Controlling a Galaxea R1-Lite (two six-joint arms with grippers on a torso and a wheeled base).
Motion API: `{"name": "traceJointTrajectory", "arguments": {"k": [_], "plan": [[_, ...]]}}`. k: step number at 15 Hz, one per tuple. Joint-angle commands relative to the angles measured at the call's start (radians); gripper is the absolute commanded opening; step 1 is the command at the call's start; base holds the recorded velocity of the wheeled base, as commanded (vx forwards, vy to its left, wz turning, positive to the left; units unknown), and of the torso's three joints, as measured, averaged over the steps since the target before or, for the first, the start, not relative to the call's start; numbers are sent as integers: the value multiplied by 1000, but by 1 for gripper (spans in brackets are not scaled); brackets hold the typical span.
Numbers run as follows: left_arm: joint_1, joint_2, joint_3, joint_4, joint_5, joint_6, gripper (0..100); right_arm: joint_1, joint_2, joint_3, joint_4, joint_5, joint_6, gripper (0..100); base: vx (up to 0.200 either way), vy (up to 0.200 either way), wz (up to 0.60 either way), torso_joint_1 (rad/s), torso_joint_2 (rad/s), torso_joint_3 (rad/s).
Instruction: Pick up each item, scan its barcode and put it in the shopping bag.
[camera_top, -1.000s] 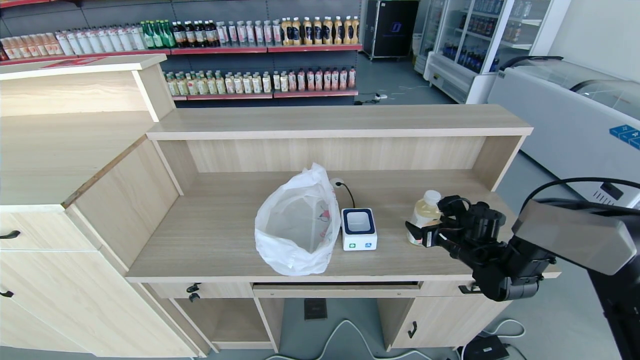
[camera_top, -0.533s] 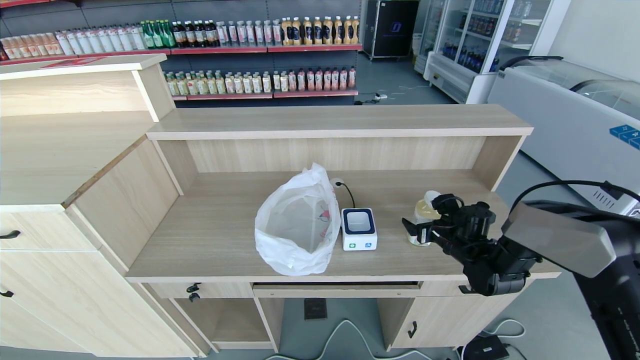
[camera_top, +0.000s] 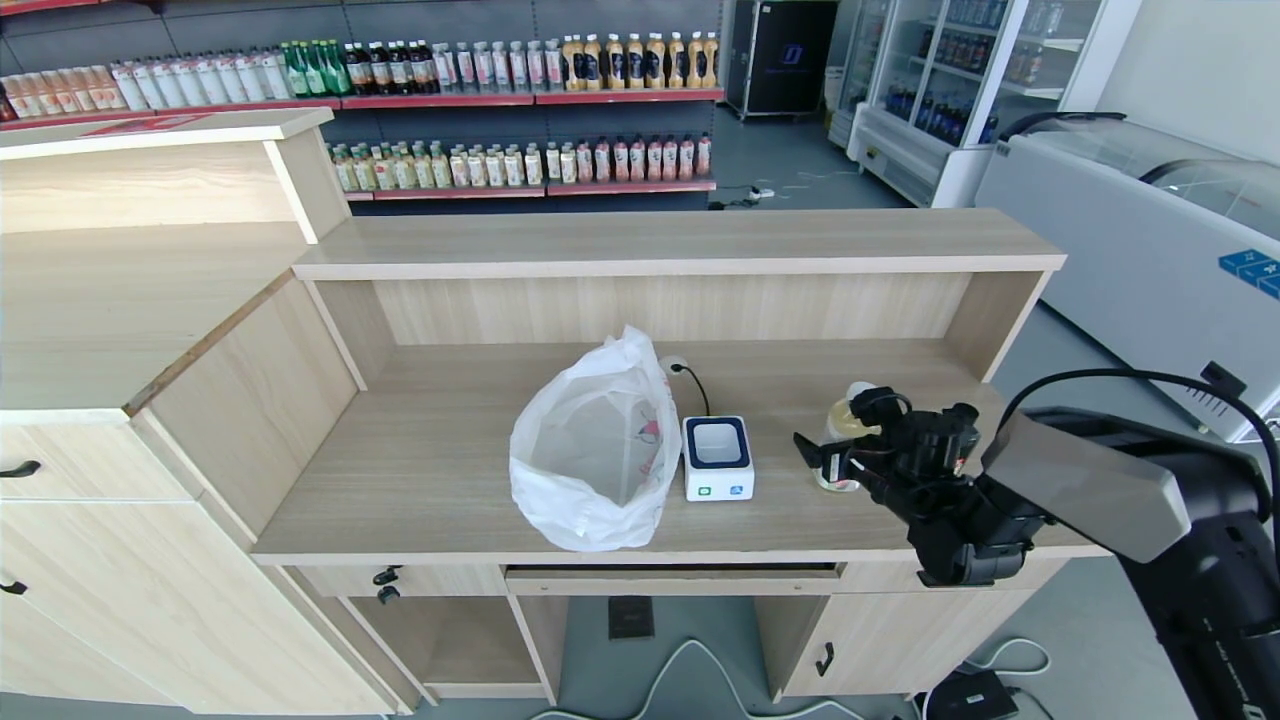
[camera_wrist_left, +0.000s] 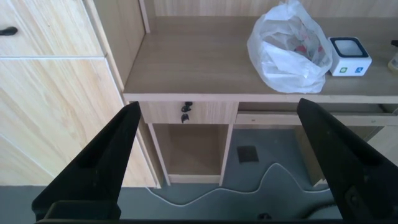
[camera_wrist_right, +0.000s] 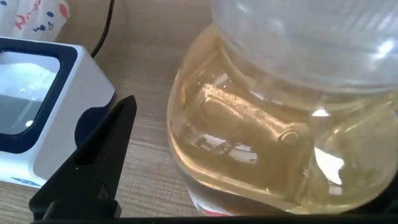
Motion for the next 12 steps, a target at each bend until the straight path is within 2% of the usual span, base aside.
{"name": "traceJointTrajectory", "arguments": {"k": [1,7,8,12], "plan": [[0,0,0,0,-1,0,100,1,17,-52,14,2,-2,100,0,0,0,0,0,0],[0,0,0,0,0,0,100,5,43,-78,5,4,-5,100,0,0,0,0,0,0],[0,0,0,0,0,0,100,3,43,-81,5,2,-5,0,0,0,0,0,0,0],[0,0,0,0,0,0,100,3,31,-77,8,-1,-22,0,0,0,0,0,0,0]]}}
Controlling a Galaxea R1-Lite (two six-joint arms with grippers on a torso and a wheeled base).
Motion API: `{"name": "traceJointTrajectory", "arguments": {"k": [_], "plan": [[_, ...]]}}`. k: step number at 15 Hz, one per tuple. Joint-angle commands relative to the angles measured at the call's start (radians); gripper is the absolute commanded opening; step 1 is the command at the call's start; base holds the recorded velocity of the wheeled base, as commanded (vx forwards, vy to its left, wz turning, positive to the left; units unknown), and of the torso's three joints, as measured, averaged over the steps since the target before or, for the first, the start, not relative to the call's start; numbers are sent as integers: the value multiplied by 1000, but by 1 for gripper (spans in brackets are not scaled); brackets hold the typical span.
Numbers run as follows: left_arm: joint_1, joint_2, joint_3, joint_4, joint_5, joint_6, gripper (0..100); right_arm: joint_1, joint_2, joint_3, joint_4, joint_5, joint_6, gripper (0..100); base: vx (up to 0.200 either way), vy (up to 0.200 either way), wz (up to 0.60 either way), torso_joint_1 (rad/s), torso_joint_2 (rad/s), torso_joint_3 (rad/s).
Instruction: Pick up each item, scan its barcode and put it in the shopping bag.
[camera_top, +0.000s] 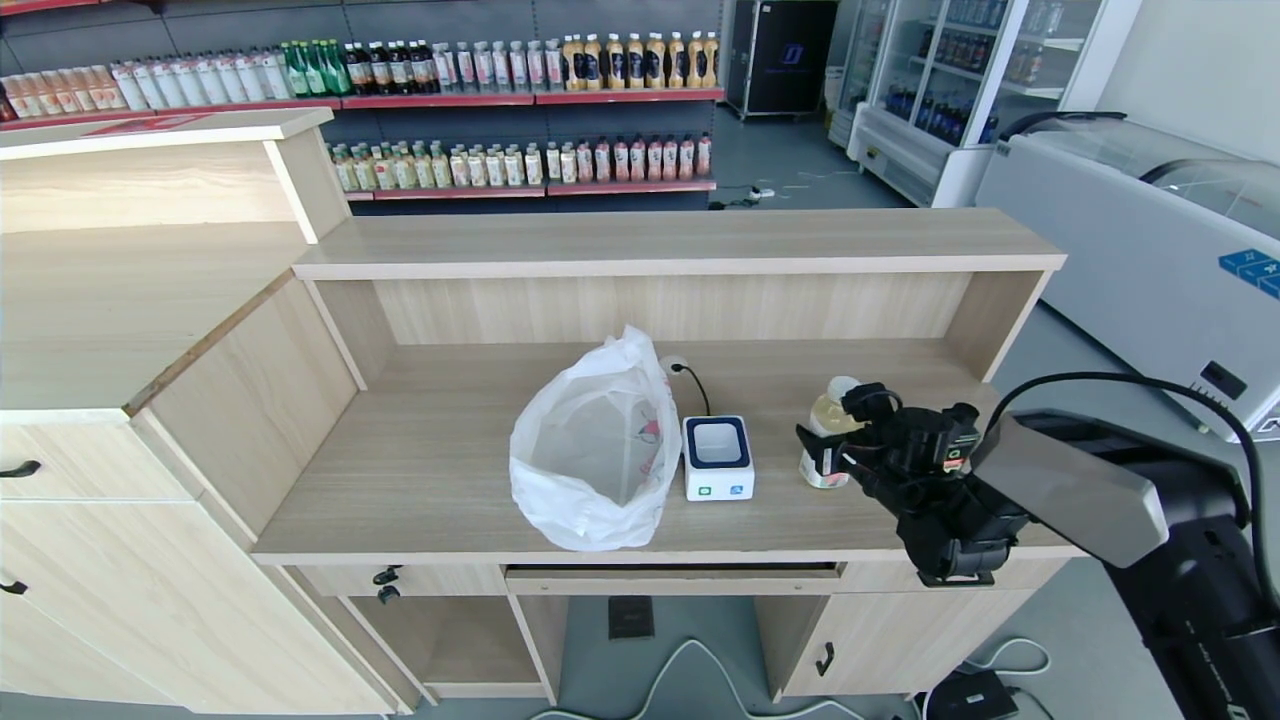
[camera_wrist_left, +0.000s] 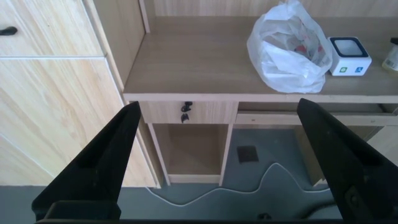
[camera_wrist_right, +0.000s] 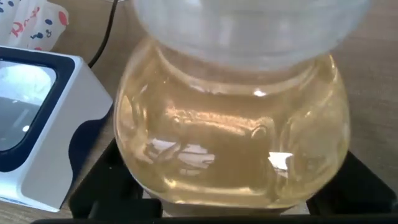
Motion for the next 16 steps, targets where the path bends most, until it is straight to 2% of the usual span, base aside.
{"name": "traceJointTrajectory", "arguments": {"k": [1,3,6,8,10,11,13,14,16], "plan": [[0,0,0,0,0,0,100,0,-7,9,-3,-2,-63,0,0,0,0,0,0,0],[0,0,0,0,0,0,100,-2,-44,42,-17,-12,-119,0,0,0,0,0,0,0],[0,0,0,0,0,0,100,-45,-173,130,-21,-2,-116,0,0,0,0,0,0,0],[0,0,0,0,-1,0,100,-83,-297,238,-6,0,-71,0,0,0,0,0,0,0],[0,0,0,0,-1,0,100,-122,-488,381,31,49,24,0,0,0,0,0,0,0],[0,0,0,0,0,0,100,-131,-612,436,112,81,87,0,0,0,0,0,0,0],[0,0,0,0,0,0,100,-131,-928,520,364,225,253,0,0,0,0,0,0,0],[0,0,0,0,0,0,100,-131,-1006,529,430,271,272,0,0,0,0,0,0,0],[0,0,0,0,0,0,100,-122,-1259,528,644,472,338,0,0,0,0,0,0,0]]}}
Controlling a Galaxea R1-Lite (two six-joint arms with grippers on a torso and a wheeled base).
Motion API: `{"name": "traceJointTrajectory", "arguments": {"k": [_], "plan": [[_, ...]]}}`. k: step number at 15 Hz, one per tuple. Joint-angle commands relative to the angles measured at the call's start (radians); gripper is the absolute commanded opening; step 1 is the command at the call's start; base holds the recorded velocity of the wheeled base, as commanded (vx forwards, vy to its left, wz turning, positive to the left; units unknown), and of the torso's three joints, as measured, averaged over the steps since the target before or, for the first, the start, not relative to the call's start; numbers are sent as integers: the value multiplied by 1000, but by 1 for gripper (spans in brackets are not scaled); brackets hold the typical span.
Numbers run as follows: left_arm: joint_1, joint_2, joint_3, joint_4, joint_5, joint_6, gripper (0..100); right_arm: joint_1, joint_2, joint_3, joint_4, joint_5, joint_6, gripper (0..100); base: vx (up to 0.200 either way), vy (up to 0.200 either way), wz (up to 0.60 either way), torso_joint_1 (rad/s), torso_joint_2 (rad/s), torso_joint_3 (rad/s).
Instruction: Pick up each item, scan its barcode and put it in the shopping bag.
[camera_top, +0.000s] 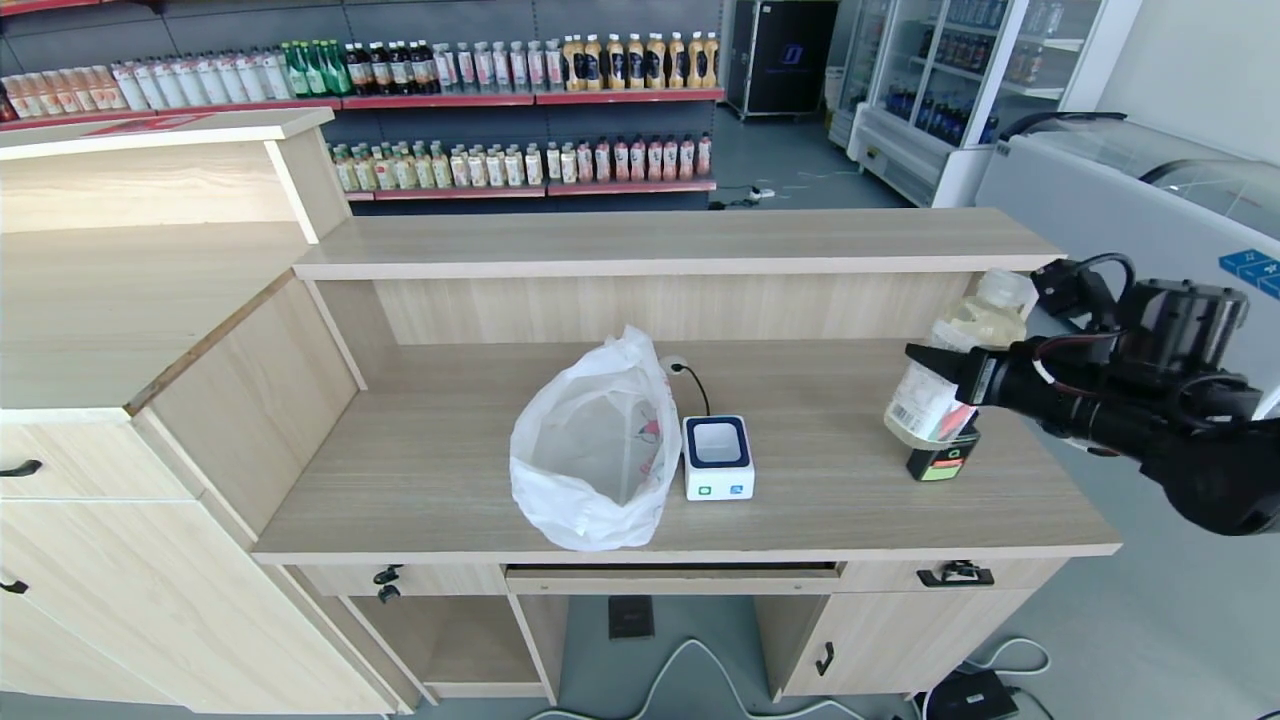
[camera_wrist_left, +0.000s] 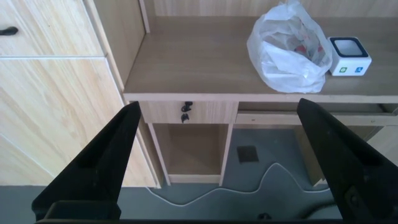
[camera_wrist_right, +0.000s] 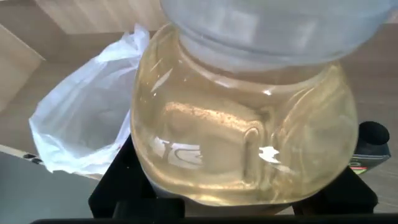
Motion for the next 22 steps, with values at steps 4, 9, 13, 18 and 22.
{"name": "traceJointTrajectory", "arguments": {"k": [4,9,13,18,22], "plan": [[0,0,0,0,0,0,100,145,-737,-68,655,405,324,0,0,0,0,0,0,0],[0,0,0,0,0,0,100,323,-825,-47,742,425,324,0,0,0,0,0,0,0],[0,0,0,0,0,0,100,380,-843,28,732,419,316,0,0,0,0,0,0,0],[0,0,0,0,-2,0,100,377,-767,191,488,382,253,0,0,0,0,0,0,0],[0,0,0,0,0,0,100,366,-710,185,419,360,261,0,0,0,0,0,0,0]]}}
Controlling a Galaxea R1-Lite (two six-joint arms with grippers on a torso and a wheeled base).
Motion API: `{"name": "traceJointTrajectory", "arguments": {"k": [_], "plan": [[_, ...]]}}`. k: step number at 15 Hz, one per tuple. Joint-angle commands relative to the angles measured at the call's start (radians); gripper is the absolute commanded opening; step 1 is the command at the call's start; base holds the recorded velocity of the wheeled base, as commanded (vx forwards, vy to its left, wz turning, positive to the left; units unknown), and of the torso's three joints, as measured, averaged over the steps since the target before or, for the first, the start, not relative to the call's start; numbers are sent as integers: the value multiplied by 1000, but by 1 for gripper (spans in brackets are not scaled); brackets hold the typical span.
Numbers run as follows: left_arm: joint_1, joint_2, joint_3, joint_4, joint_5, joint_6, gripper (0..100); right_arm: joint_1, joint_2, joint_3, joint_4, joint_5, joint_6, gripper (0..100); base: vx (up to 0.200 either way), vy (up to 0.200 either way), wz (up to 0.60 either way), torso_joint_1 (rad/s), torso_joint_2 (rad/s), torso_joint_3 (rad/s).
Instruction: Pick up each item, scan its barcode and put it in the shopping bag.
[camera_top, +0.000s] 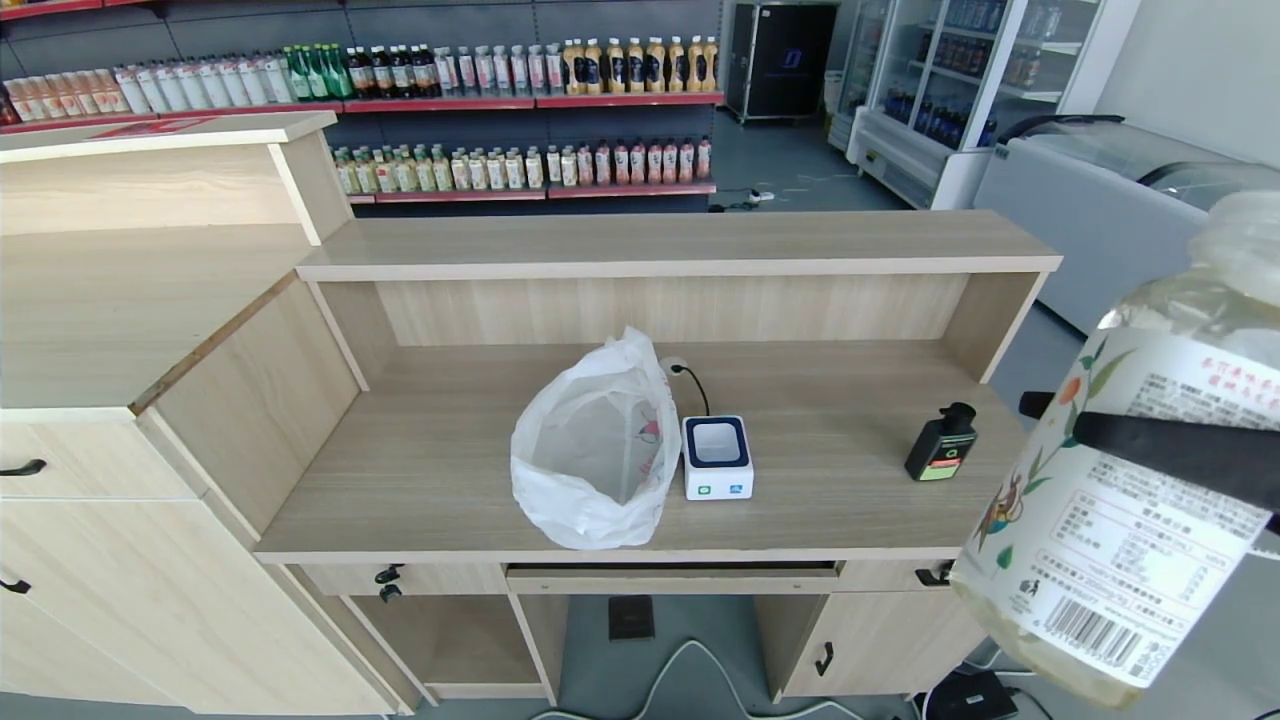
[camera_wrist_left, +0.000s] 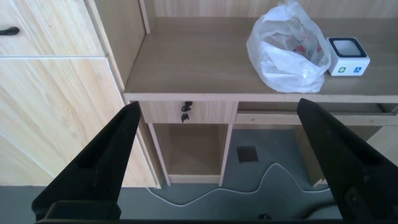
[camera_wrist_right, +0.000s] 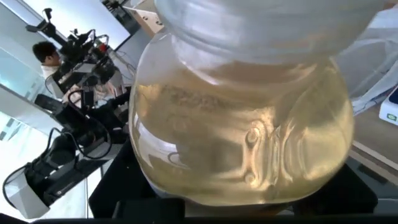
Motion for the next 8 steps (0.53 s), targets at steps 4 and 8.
{"name": "traceJointTrajectory", "arguments": {"k": [4,8], "plan": [[0,0,0,0,-1,0,100,-98,44,17,1,98,8,0,0,0,0,0,0,0],[0,0,0,0,0,0,100,-150,44,0,2,132,8,0,0,0,0,0,0,0]]}}
